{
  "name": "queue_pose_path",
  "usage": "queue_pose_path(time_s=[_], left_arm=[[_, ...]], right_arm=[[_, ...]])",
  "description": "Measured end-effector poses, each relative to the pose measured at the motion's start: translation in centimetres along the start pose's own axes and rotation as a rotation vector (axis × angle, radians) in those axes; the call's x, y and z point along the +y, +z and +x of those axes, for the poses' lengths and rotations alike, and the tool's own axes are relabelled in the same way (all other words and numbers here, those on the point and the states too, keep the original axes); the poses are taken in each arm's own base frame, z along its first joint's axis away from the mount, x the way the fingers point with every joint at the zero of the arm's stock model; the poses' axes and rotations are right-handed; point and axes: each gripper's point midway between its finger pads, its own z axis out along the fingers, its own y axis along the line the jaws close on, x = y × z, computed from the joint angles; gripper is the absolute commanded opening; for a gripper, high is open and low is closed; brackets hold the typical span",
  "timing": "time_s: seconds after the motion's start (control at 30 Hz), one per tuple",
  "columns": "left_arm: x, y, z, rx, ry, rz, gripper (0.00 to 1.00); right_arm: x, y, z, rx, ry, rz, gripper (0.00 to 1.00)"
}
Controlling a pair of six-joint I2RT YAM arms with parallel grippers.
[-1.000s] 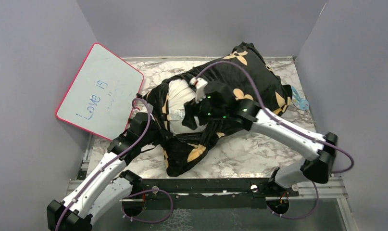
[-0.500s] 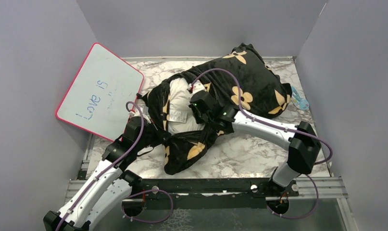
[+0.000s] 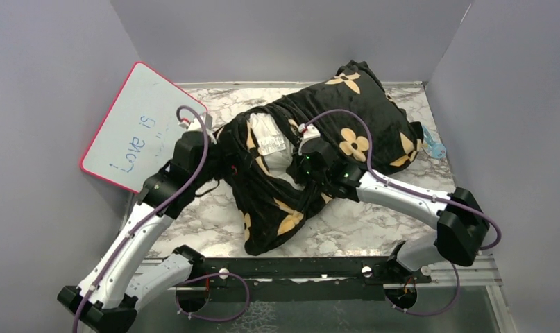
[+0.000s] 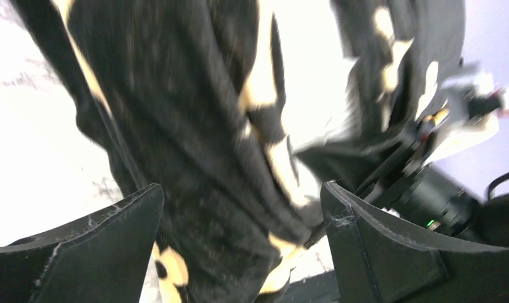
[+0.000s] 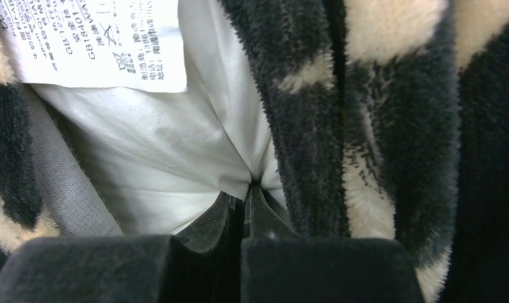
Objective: Remove the pillowcase from the pillow
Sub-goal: Remove the pillow from the pillowcase.
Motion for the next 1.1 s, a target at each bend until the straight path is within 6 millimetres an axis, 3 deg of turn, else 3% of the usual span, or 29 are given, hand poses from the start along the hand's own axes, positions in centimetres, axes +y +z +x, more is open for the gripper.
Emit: queue_pose_path(time_s=[0.13, 0.23, 0.3, 0.33, 0.4, 0.43, 0.5, 0.63, 0.77, 0.97, 1.1], left_arm=[[-3.2, 0.9, -5.2, -0.071, 0.083, 0.000, 0.98], [-4.2, 3.7, -7.4, -0.060, 0.142, -0.027, 0.87], [-3.6, 6.8, -7.5, -0.012, 0.165, -0.066, 0.65], [-2.7, 8.5, -7.0, 0.026, 0.177, -0.096, 0.47], [-1.0, 10.2, -6.0, 0.081, 0.189, -0.146, 0.19], [0.0, 10.8, -5.5, 0.105, 0.190, -0.166, 0.10], [0.6, 10.8, -5.3, 0.112, 0.188, -0.167, 0.08], [1.6, 8.1, -6.2, 0.053, 0.127, -0.111, 0.00], [6.2, 5.0, -6.7, -0.006, 0.026, -0.155, 0.00], [7.7, 4.9, -0.8, 0.111, -0.062, -0.040, 0.00], [7.0, 5.1, 1.4, 0.133, -0.100, 0.072, 0.00]], right_arm=[[-0.1, -1.2, 0.9, -0.002, 0.051, -0.028, 0.01], [-0.2, -1.9, 1.4, -0.001, 0.079, -0.040, 0.01], [-0.2, -2.2, 1.5, -0.001, 0.094, -0.045, 0.01], [-0.3, -2.3, 1.5, -0.002, 0.100, -0.045, 0.01], [-0.3, -2.5, 1.4, -0.004, 0.112, -0.047, 0.01], [-0.3, -2.6, 1.3, -0.006, 0.118, -0.047, 0.01], [-0.3, -2.6, 1.3, -0.009, 0.127, -0.048, 0.01], [-0.4, -2.6, 1.2, -0.001, 0.146, -0.059, 0.01], [-1.4, -2.6, 1.3, 0.017, 0.169, -0.058, 0.01], [-1.7, -3.5, 1.0, 0.023, 0.148, -0.078, 0.01], [-0.9, -4.8, 0.6, 0.055, 0.081, -0.155, 0.19]])
